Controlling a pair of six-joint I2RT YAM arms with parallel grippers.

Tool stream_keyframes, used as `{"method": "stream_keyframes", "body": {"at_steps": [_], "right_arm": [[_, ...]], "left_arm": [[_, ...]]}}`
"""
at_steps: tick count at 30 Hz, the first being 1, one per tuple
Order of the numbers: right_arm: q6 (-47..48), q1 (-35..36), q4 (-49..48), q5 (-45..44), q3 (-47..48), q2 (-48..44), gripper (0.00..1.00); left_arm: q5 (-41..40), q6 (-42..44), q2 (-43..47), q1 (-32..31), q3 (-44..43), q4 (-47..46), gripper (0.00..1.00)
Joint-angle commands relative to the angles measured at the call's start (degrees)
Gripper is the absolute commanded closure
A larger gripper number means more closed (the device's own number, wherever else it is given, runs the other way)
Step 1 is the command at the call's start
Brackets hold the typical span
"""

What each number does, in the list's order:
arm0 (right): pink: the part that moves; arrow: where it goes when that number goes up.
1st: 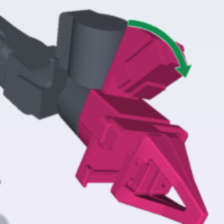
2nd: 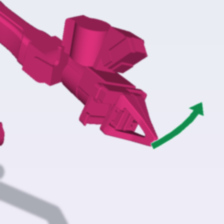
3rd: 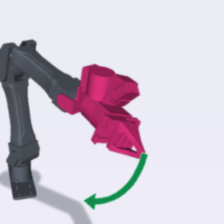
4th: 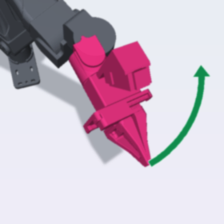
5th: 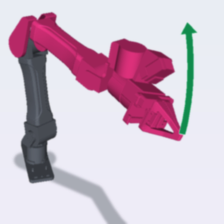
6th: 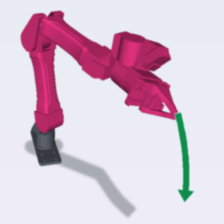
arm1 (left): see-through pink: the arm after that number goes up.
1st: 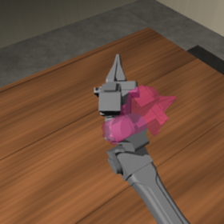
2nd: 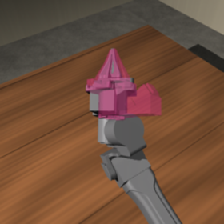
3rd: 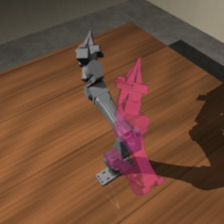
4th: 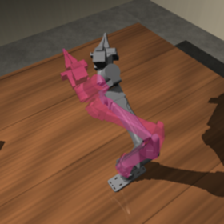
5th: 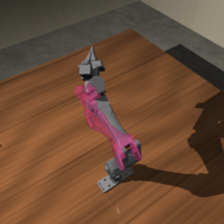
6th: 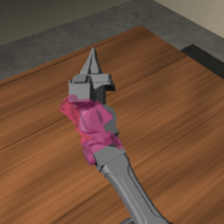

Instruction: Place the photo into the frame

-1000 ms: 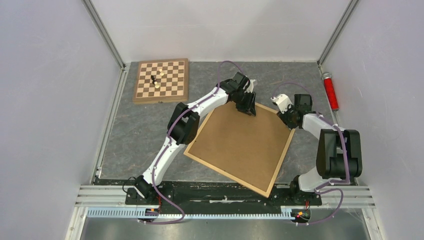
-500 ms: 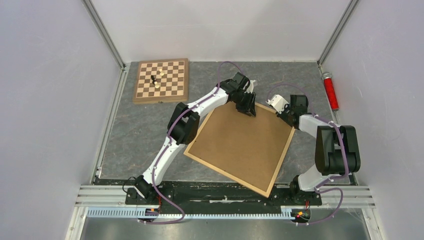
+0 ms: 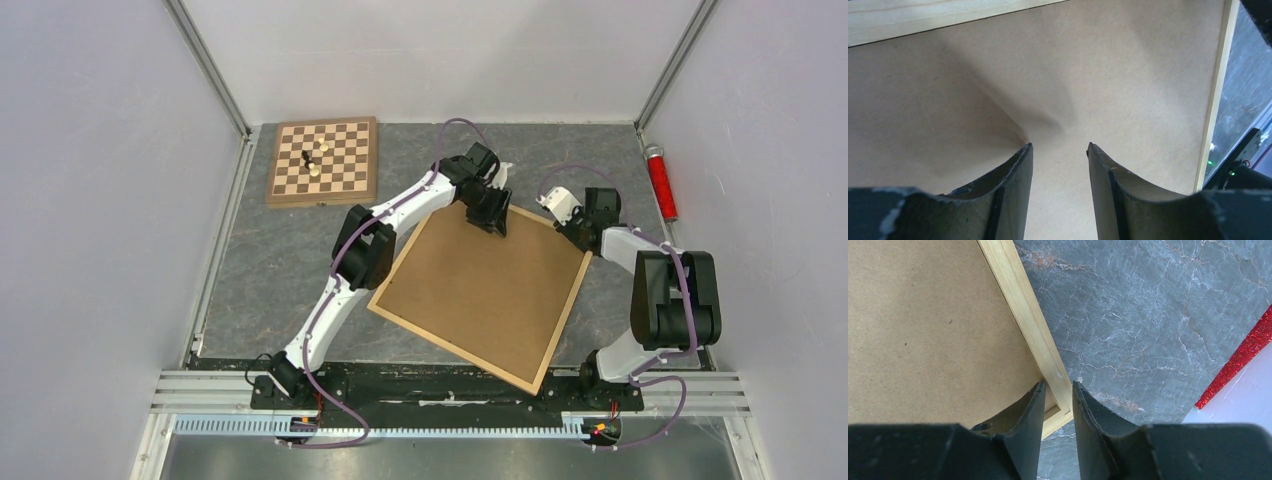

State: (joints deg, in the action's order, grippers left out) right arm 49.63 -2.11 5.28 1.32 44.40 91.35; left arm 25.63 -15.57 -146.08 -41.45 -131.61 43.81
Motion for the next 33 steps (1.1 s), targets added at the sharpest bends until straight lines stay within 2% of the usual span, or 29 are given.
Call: {"method": "stream_keyframes", "body": {"at_steps": [1, 15, 24, 28, 33], "right_arm": [[-5.2, 0.1, 13.9, 6.2, -1.5, 2.1, 0.67], [-10.0, 0.1, 15.3, 11.4, 4.1, -4.5, 0.47], [-8.1, 1.2, 18.6, 15.4, 2.9, -7.1, 0.47], [-6.2, 1.8, 17.9, 14.2, -1.0, -5.2, 0.48], [-4.8, 3.3, 17.3, 11.5, -3.5, -0.1, 0.5]], "left_arm": [[-3.3, 6.7, 5.7, 1.5, -4.3, 3.1, 0.47], [-6.1, 9.8, 4.7, 3.6, -7.2, 4.0, 0.43], [-11.2, 14.6, 4.5, 2.7, -5.1, 5.7, 0.44], [-16.0, 19.7, 3.2, 0.4, -3.4, 7.6, 0.44], [-17.8, 23.8, -1.3, -1.7, -5.8, 14.1, 0.44]]}}
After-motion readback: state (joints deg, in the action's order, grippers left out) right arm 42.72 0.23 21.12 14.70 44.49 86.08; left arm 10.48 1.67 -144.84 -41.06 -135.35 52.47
